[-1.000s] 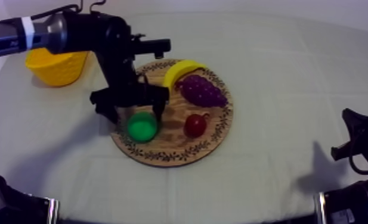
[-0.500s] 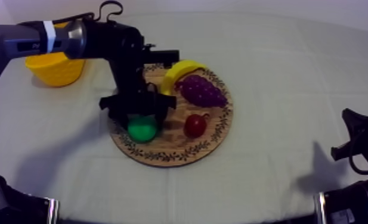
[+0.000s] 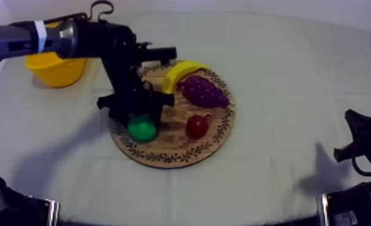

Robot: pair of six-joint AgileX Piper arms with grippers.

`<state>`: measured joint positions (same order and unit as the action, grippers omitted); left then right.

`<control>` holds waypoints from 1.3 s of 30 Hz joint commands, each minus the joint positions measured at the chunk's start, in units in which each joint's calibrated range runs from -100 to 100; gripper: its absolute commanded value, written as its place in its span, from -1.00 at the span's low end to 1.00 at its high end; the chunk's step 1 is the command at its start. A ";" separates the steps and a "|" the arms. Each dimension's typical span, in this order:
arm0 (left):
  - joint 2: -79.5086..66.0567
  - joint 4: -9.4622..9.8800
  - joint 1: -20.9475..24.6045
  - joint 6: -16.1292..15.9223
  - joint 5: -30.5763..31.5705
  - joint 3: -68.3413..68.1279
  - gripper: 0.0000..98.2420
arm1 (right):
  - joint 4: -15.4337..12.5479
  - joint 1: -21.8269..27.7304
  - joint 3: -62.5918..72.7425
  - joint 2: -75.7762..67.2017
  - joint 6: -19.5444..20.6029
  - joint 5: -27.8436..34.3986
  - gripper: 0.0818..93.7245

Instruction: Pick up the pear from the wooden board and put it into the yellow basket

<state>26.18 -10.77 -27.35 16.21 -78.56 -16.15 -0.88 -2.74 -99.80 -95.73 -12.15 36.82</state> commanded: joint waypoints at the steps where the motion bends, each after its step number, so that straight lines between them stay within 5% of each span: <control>1: -2.10 0.06 0.15 -0.08 -0.58 0.12 -0.01 | -0.02 -0.02 0.02 -0.03 0.01 -0.04 -1.00; 25: -23.10 4.09 1.56 1.05 -19.79 17.35 -0.03 | -0.02 -0.02 0.02 -0.03 0.02 -0.04 -1.00; 39: -24.52 4.91 8.31 -2.30 -21.21 20.13 -0.03 | -0.02 -0.02 0.02 -0.03 0.02 -0.04 -1.00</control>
<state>1.45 -6.03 -20.37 14.40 -99.85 3.64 -0.88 -2.74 -99.80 -95.73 -12.15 36.82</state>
